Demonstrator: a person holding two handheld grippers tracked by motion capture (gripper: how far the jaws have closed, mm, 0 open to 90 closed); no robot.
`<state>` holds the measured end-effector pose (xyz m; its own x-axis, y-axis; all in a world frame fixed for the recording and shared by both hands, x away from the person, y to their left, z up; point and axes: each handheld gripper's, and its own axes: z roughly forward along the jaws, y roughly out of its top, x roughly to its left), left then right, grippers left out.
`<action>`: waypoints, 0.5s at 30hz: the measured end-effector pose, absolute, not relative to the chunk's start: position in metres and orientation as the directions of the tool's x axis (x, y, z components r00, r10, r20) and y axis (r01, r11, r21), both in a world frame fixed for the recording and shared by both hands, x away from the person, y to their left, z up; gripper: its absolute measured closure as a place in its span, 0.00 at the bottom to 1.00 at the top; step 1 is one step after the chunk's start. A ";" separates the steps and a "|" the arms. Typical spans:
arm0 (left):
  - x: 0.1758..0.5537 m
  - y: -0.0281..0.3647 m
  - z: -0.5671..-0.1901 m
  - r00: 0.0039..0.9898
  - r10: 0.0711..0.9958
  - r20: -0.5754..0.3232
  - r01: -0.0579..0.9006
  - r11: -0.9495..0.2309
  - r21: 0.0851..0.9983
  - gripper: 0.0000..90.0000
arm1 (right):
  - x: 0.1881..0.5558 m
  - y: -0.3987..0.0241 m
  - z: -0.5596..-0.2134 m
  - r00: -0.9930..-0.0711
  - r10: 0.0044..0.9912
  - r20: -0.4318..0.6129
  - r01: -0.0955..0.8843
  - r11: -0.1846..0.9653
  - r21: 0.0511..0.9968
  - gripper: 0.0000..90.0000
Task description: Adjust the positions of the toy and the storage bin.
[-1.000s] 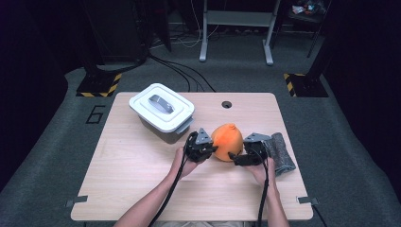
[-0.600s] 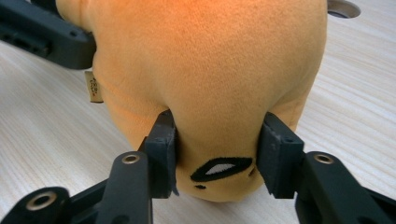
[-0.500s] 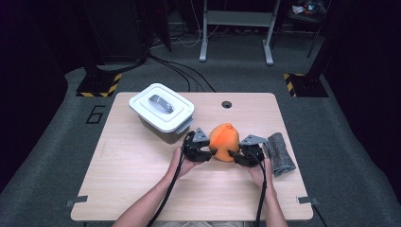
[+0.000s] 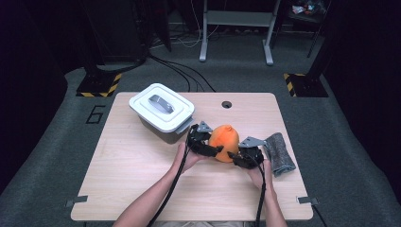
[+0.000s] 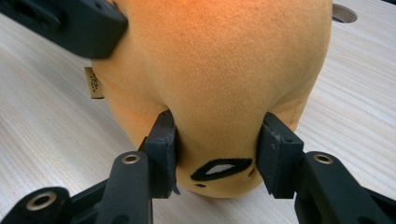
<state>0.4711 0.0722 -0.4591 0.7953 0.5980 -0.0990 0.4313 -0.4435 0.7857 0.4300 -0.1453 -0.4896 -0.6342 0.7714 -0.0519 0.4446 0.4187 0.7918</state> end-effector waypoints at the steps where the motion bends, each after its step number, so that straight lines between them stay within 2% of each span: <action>1: 0.471 0.071 -0.460 0.801 0.592 -0.093 0.428 -0.456 0.780 0.28 | 0.430 -0.145 -0.490 -0.634 0.771 -0.060 0.439 0.423 0.792 0.59; 3: 0.471 0.068 -0.463 0.806 0.589 -0.068 0.418 -0.483 0.769 0.32 | 0.430 -0.143 -0.490 -0.633 0.771 -0.063 0.443 0.428 0.787 0.58; 7: 0.470 0.068 -0.466 0.802 0.595 -0.060 0.412 -0.478 0.775 0.49 | 0.430 -0.142 -0.490 -0.627 0.776 -0.069 0.445 0.429 0.787 0.52; 11: 0.469 0.067 -0.465 0.800 0.599 -0.038 0.400 -0.485 0.778 0.60 | 0.427 -0.146 -0.488 -0.599 0.800 -0.032 0.475 0.387 0.790 0.34; 15: 0.468 0.071 -0.468 0.793 0.607 -0.041 0.395 -0.461 0.795 0.66 | 0.422 -0.153 -0.487 -0.561 0.828 -0.001 0.501 0.340 0.796 0.16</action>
<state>0.4680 0.0706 -0.4678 0.7934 0.6073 -0.0415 0.3946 -0.4612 0.7948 0.4218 -0.1529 -0.4868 -0.5608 0.8279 -0.0013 0.5005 0.3403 0.7960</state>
